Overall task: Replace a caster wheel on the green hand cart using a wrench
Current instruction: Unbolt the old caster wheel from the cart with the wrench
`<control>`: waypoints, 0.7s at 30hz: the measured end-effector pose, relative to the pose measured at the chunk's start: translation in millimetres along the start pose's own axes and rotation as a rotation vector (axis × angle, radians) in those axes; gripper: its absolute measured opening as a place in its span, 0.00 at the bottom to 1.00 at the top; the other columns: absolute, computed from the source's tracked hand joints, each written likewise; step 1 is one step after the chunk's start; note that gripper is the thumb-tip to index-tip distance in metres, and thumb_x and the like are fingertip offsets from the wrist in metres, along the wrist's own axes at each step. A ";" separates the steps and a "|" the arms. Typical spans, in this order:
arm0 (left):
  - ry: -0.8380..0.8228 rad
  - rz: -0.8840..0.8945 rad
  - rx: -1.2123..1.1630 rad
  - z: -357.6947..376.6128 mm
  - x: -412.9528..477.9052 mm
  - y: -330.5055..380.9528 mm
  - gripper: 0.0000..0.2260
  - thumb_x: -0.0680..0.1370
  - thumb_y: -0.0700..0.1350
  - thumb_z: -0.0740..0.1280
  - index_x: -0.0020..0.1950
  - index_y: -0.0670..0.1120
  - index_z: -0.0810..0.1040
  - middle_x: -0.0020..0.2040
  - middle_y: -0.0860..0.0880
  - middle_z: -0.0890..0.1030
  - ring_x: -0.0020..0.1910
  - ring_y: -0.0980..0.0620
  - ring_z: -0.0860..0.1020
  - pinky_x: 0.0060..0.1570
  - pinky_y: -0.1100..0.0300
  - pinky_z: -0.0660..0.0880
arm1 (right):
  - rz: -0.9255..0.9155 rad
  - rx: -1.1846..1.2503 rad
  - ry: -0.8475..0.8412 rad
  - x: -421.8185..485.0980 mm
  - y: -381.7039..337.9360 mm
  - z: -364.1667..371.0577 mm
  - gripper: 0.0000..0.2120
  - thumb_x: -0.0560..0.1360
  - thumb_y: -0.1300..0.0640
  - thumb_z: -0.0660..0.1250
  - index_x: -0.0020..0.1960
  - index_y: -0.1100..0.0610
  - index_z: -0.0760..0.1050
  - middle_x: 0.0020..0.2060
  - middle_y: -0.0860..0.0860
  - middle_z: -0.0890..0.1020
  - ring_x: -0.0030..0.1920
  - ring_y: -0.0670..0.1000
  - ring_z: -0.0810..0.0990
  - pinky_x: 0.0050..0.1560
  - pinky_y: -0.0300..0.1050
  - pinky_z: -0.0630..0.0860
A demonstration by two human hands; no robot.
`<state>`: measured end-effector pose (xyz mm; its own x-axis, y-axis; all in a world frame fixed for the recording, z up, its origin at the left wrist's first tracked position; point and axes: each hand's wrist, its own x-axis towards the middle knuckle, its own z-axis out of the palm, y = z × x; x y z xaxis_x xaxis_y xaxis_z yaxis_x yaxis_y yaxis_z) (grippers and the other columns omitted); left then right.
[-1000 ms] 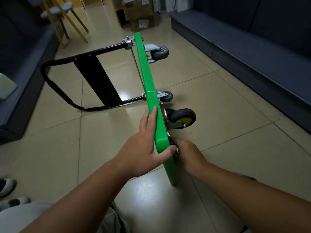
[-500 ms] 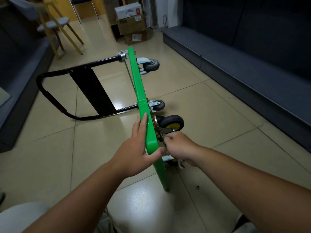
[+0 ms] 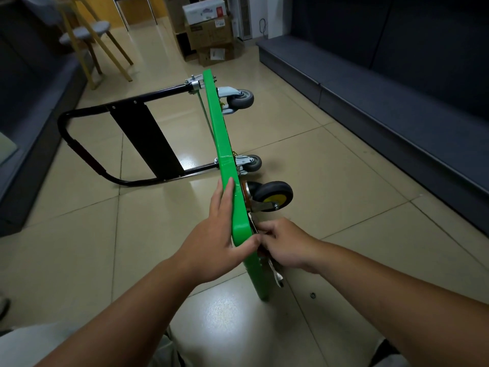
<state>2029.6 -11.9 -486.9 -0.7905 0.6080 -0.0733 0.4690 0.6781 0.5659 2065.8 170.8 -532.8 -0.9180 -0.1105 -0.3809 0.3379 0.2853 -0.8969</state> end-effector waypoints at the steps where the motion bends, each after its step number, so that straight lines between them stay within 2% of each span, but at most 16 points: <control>1: 0.005 -0.002 -0.001 0.3 -0.2 0.1 0.51 0.72 0.69 0.62 0.82 0.58 0.31 0.83 0.59 0.36 0.59 0.52 0.79 0.54 0.56 0.81 | -0.036 -0.010 -0.006 0.3 4.7 0.2 0.13 0.85 0.59 0.60 0.64 0.51 0.81 0.50 0.49 0.86 0.52 0.51 0.85 0.55 0.46 0.82; 3: 0.007 0.006 0.003 0.4 0.1 0.8 0.51 0.71 0.72 0.60 0.82 0.58 0.31 0.83 0.60 0.36 0.58 0.53 0.79 0.54 0.57 0.81 | -0.093 -0.069 0.014 2.5 16.1 -1.5 0.15 0.84 0.60 0.61 0.68 0.50 0.78 0.55 0.48 0.86 0.56 0.49 0.84 0.60 0.49 0.81; 6: -0.001 0.020 -0.005 0.0 1.1 -0.1 0.52 0.69 0.74 0.58 0.82 0.59 0.31 0.83 0.61 0.36 0.61 0.52 0.78 0.55 0.55 0.81 | -0.124 -0.169 0.096 12.1 28.4 -0.8 0.18 0.83 0.61 0.63 0.70 0.47 0.77 0.56 0.48 0.85 0.57 0.49 0.83 0.59 0.52 0.81; 9: -0.004 0.027 -0.005 -0.6 0.4 -3.6 0.51 0.69 0.74 0.59 0.81 0.61 0.30 0.82 0.62 0.35 0.64 0.54 0.76 0.57 0.56 0.81 | -0.123 -0.186 0.170 27.0 33.5 9.2 0.17 0.82 0.62 0.64 0.66 0.48 0.79 0.55 0.48 0.85 0.56 0.49 0.83 0.60 0.54 0.81; 11: -0.004 0.032 0.000 -1.3 0.0 -5.5 0.51 0.70 0.74 0.59 0.80 0.62 0.30 0.82 0.62 0.34 0.64 0.54 0.76 0.57 0.58 0.81 | -0.105 -0.221 0.208 35.3 37.7 18.0 0.14 0.82 0.59 0.64 0.64 0.47 0.80 0.52 0.49 0.85 0.53 0.52 0.83 0.56 0.56 0.81; 13: -0.006 0.032 0.006 -2.0 -0.3 -7.3 0.51 0.70 0.75 0.59 0.80 0.63 0.29 0.82 0.62 0.34 0.64 0.54 0.76 0.56 0.58 0.81 | -0.126 -0.359 0.258 39.4 42.5 21.1 0.13 0.81 0.57 0.65 0.64 0.46 0.78 0.50 0.49 0.84 0.50 0.52 0.83 0.52 0.54 0.82; 16: -0.005 0.025 0.000 -1.4 0.1 -6.2 0.51 0.72 0.73 0.62 0.80 0.62 0.29 0.82 0.62 0.34 0.64 0.53 0.77 0.55 0.57 0.82 | -0.146 -0.717 0.357 31.4 50.6 10.5 0.13 0.81 0.55 0.64 0.63 0.46 0.78 0.47 0.52 0.80 0.48 0.53 0.79 0.47 0.49 0.78; 17: -0.002 0.026 -0.001 -1.3 0.8 -5.4 0.51 0.72 0.72 0.62 0.81 0.61 0.29 0.82 0.62 0.34 0.64 0.52 0.77 0.55 0.56 0.82 | -0.087 -0.844 0.349 26.2 54.4 4.6 0.12 0.81 0.56 0.63 0.63 0.47 0.78 0.47 0.52 0.80 0.49 0.55 0.78 0.46 0.48 0.76; 19: -0.007 0.023 -0.005 -1.3 0.9 -3.9 0.51 0.72 0.71 0.63 0.81 0.60 0.30 0.82 0.62 0.34 0.66 0.49 0.77 0.56 0.54 0.82 | 0.153 -0.984 0.215 13.3 62.1 -7.2 0.11 0.80 0.57 0.63 0.62 0.51 0.76 0.52 0.54 0.81 0.53 0.56 0.80 0.47 0.46 0.74; 21: -0.008 0.020 -0.011 -1.5 0.3 -2.7 0.52 0.72 0.71 0.63 0.81 0.60 0.30 0.82 0.61 0.35 0.68 0.48 0.76 0.57 0.53 0.82 | 0.407 -0.940 0.017 -1.0 64.7 -11.5 0.07 0.78 0.59 0.67 0.55 0.55 0.74 0.51 0.54 0.81 0.53 0.55 0.81 0.43 0.42 0.73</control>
<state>2027.5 -14.2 -487.2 -0.7776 0.6251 -0.0683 0.4808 0.6610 0.5761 2086.1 200.3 -587.9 -0.7754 0.1731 -0.6073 0.3320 0.9298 -0.1589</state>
